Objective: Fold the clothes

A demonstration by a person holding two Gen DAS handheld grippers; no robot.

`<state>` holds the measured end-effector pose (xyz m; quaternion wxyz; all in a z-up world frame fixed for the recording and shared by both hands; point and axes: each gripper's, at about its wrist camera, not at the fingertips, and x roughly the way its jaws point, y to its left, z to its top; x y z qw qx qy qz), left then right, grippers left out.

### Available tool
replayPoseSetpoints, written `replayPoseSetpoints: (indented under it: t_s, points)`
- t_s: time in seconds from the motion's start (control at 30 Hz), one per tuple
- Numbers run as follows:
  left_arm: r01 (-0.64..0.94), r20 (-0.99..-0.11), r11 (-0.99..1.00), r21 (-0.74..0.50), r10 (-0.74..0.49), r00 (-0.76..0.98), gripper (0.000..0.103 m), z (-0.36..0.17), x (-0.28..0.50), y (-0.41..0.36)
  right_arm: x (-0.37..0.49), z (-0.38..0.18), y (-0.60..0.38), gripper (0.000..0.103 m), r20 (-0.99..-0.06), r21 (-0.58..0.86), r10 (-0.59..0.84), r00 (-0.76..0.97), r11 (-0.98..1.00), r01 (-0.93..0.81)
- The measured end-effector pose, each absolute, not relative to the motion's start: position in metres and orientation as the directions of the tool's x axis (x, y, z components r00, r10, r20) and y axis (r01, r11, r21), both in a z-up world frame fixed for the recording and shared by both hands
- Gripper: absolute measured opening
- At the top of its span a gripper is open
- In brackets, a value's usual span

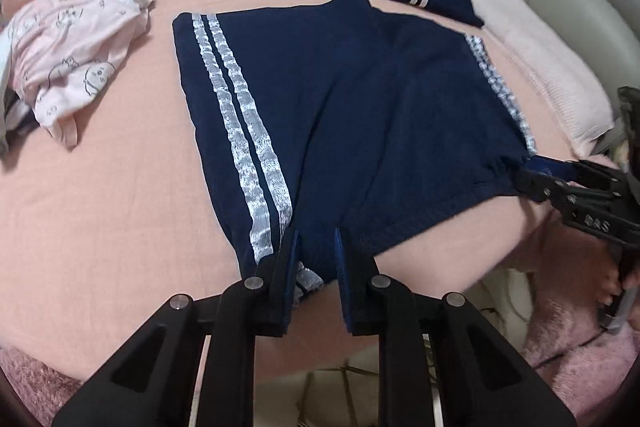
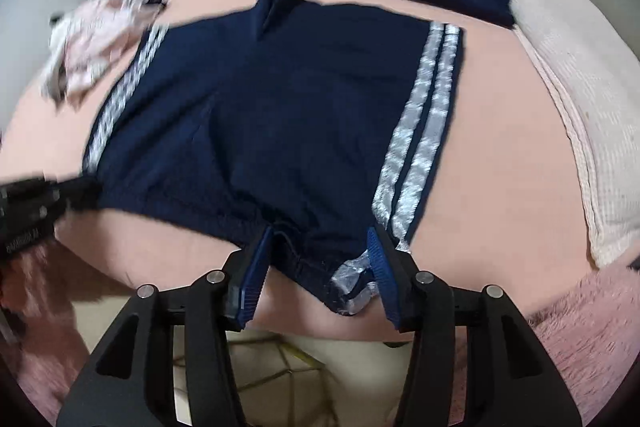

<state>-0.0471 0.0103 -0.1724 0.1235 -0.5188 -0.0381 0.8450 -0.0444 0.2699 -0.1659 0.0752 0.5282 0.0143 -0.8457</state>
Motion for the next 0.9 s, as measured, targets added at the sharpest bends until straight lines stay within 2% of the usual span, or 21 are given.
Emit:
replayPoseSetpoints:
  t_s: [0.17,0.23,0.3,0.4,0.5,0.63,0.77,0.9]
  points:
    - [-0.148,-0.83,-0.959,-0.243,0.285,-0.479,0.021,-0.163,-0.046,0.003,-0.042,-0.151,0.273,0.052,-0.865,0.059,-0.112,-0.49,-0.991,0.122]
    - [-0.148,-0.851,-0.96,-0.237,0.279,-0.445,0.026,-0.17,-0.049,0.005,-0.042,-0.145,0.272,0.053,-0.856,0.083,-0.143,-0.497,-0.987,0.141]
    - [-0.145,-0.874,-0.964,-0.222,0.263,-0.41,0.026,-0.176,-0.052,0.008,-0.044,-0.139,0.27,0.053,-0.859,0.094,-0.159,-0.487,-0.983,0.156]
    - [-0.172,-0.862,-0.959,-0.224,0.278,-0.425,0.026,-0.162,-0.062,0.005,-0.051,-0.126,0.271,0.053,-0.858,0.133,-0.206,-0.471,-0.974,0.183]
    - [-0.198,-0.848,-0.955,-0.22,0.288,-0.445,0.031,-0.146,-0.075,0.003,-0.079,-0.105,0.274,0.055,-0.854,0.145,-0.233,-0.465,-0.965,0.217]
    - [-0.193,-0.849,-0.972,-0.136,0.215,-0.483,0.032,-0.146,-0.115,-0.001,-0.134,-0.094,0.266,0.055,-0.847,0.07,-0.186,-0.498,-0.968,0.242]
    - [-0.11,-0.852,-0.983,-0.143,0.179,-0.492,0.032,-0.16,-0.159,-0.027,-0.178,-0.105,0.238,0.055,-0.856,0.094,-0.234,-0.461,-0.948,0.305]
    - [-0.07,-0.855,-0.988,-0.135,0.152,-0.496,0.032,-0.172,-0.193,-0.045,-0.22,-0.127,0.201,0.055,-0.873,0.033,-0.217,-0.437,-0.92,0.391]
